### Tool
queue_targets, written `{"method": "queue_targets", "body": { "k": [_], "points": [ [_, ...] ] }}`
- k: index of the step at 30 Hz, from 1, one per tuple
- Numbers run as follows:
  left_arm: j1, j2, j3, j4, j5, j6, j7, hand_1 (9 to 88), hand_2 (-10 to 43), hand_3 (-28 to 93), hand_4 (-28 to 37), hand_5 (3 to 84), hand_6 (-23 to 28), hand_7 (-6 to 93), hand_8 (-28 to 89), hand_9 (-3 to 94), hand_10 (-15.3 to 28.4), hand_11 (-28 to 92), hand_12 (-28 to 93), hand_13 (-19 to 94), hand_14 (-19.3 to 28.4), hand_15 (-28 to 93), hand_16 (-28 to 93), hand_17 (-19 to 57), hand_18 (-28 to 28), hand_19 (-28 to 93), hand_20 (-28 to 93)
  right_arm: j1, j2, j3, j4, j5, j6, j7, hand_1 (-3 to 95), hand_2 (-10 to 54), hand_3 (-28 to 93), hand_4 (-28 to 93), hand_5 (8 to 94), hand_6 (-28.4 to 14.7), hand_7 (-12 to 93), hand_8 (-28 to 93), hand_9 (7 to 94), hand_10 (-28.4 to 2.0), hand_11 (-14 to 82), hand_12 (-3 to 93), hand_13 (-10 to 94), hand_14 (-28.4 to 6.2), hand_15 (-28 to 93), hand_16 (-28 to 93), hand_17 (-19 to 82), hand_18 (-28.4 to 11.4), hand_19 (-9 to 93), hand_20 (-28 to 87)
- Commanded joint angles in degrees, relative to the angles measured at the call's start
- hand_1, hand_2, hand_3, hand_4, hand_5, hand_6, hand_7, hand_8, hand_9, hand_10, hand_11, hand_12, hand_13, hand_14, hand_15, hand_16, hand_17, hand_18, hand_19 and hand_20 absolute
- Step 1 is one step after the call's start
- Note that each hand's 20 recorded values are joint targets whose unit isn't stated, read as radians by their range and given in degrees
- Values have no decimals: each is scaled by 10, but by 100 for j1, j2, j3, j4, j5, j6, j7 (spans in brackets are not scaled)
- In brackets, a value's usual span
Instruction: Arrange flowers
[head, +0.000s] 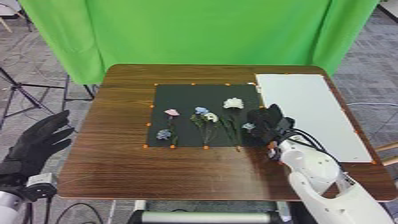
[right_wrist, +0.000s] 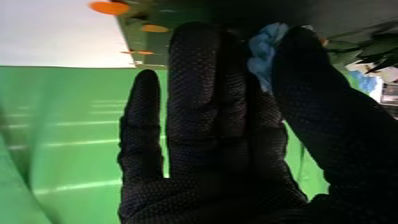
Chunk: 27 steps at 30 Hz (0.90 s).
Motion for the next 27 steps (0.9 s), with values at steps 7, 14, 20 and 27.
{"method": "queue_targets", "body": {
  "k": [7,14,20,27],
  "points": [
    [39,-17,-55,-32,74,-94,-45,226,-33,710,-283,234,9,221,-107,182,88,156,181,153,120,235,32,-92,190,399,65,-597,86,939,-790,1094,-180,-98,238,-95,862,-283,362,-19,383,-182,434,-104,305,243,549,-47,475,200,131,-166,616,390],
    [18,-6,-32,-10,75,-126,-59,226,-32,709,-283,234,9,220,-106,182,88,156,181,152,120,235,31,-92,190,400,65,-681,121,988,-812,974,-155,285,242,-95,888,-281,339,-27,341,-161,405,-115,253,241,492,-60,427,189,114,-166,589,371],
    [80,-27,-110,-59,67,-3,60,225,-33,710,-283,234,10,220,-106,182,88,156,181,151,119,232,30,-92,190,400,65,-960,-158,1876,-839,2935,397,-286,208,-65,881,-274,270,-41,294,-133,291,-130,134,253,289,-109,182,259,73,-178,496,298],
    [116,-99,-169,-275,150,422,370,226,-32,709,-283,230,10,220,-106,165,88,146,186,97,100,200,37,-99,186,393,64,-962,-803,3142,-923,6541,-746,-787,159,-14,834,-276,269,3,203,-122,264,-116,38,259,251,-111,20,374,26,-185,377,215]
  ]
}}
